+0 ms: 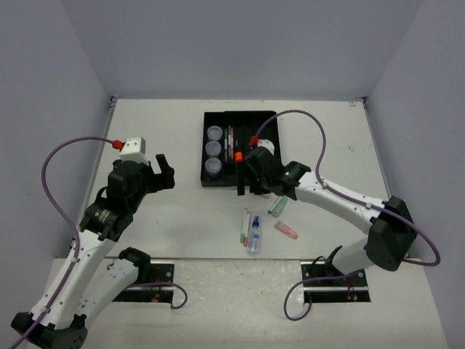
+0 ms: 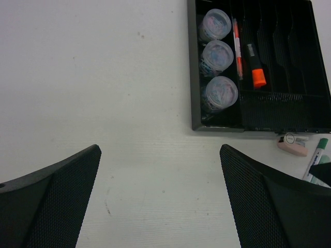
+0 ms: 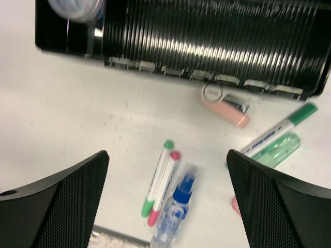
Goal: Sort the stationery into containers
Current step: Pick up the stationery from the center of the board.
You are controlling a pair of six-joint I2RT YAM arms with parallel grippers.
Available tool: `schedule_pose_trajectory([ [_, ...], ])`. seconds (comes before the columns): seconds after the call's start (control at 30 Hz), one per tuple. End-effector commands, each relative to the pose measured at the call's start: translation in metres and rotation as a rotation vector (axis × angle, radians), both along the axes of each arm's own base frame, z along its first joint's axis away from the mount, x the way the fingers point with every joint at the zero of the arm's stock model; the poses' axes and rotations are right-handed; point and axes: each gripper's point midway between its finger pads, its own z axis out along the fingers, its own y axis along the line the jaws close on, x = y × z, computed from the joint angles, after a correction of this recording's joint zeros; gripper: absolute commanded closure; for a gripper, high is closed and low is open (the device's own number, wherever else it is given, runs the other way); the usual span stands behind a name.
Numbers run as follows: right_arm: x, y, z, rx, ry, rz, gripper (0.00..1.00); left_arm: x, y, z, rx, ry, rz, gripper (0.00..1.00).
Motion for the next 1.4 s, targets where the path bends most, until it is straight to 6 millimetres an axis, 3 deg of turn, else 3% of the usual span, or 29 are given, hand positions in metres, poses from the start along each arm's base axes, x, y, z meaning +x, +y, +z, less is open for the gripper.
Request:
schedule_pose_trajectory([
  [0.0,-0.034,-0.015,-0.006,0.033,0.022,-0.087,0.06,0.003,0.001,0.007,0.016,-0.039,-0.017,0.00],
  [0.1,-0.065,-0.010,-0.028,0.072,0.121,-0.076,0.16,0.002,0.001,0.009,0.011,-0.047,-0.018,0.00],
  [0.2,-0.094,-0.003,-0.051,0.031,0.192,-0.045,0.17,0.001,0.000,0.010,0.008,-0.052,-0.024,0.00],
  [0.5,-0.137,0.013,-0.090,-0.065,0.290,-0.019,0.26,0.000,0.000,0.013,0.003,-0.061,-0.028,0.00],
  [0.77,-0.154,-0.007,-0.112,-0.167,0.308,-0.071,0.32,0.000,-0.001,0.012,0.004,-0.058,-0.029,0.00],
  [1.0,-0.165,-0.023,-0.119,-0.167,0.323,-0.097,0.36,0.001,-0.001,0.012,0.004,-0.057,-0.029,0.00],
  [1.2,-0.166,-0.030,-0.118,-0.149,0.303,-0.099,0.47,0.001,-0.001,0.010,0.005,-0.052,-0.031,0.00],
  [1.37,-0.160,-0.029,-0.119,-0.187,0.283,-0.085,0.48,0.002,-0.002,0.009,0.007,-0.048,-0.031,0.00],
])
